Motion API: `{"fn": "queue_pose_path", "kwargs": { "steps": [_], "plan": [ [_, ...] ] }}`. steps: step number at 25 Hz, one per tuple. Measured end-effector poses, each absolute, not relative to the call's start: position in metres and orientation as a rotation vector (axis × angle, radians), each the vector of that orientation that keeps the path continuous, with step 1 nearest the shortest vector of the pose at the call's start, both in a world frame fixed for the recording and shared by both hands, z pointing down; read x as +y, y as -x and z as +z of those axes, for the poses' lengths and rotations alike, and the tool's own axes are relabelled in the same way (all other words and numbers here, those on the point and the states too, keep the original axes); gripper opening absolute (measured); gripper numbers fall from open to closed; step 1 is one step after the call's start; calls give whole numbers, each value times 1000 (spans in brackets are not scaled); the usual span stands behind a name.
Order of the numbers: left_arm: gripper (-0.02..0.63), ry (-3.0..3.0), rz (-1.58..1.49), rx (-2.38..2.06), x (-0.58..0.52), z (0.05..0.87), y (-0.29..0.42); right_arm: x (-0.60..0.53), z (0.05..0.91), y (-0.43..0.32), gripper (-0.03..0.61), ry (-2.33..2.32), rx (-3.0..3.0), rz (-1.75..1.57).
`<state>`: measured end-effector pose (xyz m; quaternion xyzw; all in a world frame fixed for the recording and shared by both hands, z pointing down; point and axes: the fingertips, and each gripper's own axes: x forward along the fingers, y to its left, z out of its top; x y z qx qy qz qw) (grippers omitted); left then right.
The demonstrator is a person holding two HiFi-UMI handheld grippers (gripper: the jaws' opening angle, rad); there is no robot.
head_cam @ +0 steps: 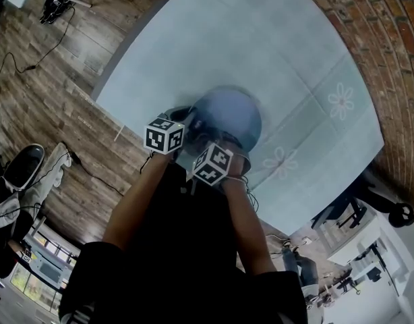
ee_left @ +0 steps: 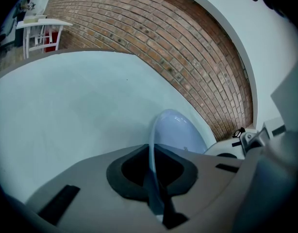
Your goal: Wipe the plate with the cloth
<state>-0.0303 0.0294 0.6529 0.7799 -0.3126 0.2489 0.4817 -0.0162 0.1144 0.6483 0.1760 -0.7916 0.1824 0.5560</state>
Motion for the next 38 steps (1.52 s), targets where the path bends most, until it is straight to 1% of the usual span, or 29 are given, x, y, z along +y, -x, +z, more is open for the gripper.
{"fn": "queue_pose_path", "kwargs": {
  "steps": [9, 24, 31, 38],
  "plan": [
    [43, -1904, 607, -766, 29, 654, 32, 77, 650, 1, 61, -448, -1848, 393],
    [43, -1904, 601, -764, 29, 654, 38, 46, 649, -2, 61, -491, -1852, 347],
    [43, -1906, 604, -765, 30, 656, 37, 30, 649, -13, 61, -566, -1855, 339],
    [43, -1904, 607, -762, 30, 656, 36, 7, 648, -33, 61, -671, -1818, 260]
  ]
}}
